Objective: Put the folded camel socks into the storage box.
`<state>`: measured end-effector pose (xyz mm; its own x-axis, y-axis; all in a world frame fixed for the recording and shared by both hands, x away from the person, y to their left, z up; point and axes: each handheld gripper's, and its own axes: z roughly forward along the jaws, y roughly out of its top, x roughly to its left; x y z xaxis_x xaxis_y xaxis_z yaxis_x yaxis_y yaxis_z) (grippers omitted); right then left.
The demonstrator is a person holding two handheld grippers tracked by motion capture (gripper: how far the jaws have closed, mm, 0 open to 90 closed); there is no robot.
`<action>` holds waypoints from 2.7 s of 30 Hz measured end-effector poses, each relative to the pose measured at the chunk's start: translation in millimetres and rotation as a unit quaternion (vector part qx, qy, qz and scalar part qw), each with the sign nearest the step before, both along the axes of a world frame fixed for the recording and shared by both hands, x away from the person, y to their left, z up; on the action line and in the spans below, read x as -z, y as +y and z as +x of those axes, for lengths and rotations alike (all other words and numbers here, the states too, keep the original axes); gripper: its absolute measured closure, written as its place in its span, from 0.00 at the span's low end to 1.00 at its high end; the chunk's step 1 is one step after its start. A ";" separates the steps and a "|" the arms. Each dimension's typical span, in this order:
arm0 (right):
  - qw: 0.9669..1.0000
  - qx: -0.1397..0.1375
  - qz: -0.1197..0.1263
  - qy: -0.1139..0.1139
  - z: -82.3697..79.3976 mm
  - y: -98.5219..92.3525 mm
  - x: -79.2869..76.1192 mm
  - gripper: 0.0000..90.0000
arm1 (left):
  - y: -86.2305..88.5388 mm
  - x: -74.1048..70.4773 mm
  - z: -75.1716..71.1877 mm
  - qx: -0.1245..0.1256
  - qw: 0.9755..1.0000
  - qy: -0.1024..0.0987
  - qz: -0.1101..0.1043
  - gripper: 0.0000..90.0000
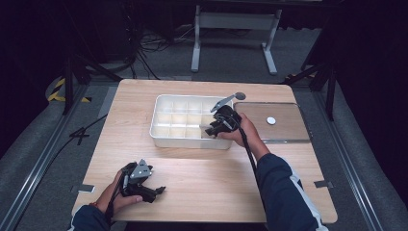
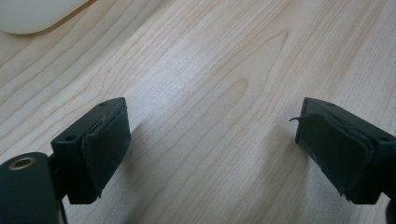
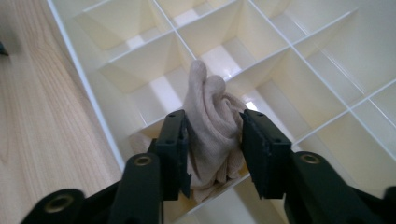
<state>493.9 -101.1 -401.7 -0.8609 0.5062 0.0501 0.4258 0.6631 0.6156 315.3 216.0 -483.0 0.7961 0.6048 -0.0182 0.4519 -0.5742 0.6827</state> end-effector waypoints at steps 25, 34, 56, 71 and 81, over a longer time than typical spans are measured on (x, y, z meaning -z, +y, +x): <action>0.991 -0.023 -0.131 0.007 8.5 29.4 13.6 0.90 | 0.0 0.3 0.6 0.002 1.000 -0.002 0.000 0.12; 0.989 -0.016 -0.138 0.040 14.3 30.8 21.4 0.91 | 0.1 0.1 0.5 0.003 1.000 -0.002 0.002 0.12; 0.991 -0.005 -0.130 0.042 10.9 26.3 22.6 0.90 | 0.2 0.0 0.3 0.002 1.000 -0.002 0.004 0.12; 0.996 0.002 -0.084 0.010 -1.0 11.2 6.0 0.85 | -0.2 0.2 0.0 0.000 1.000 0.000 0.001 0.12; 0.999 0.008 -0.042 -0.016 -12.1 -4.2 -9.0 0.85 | -0.2 0.2 -0.1 -0.001 1.000 -0.001 0.000 0.12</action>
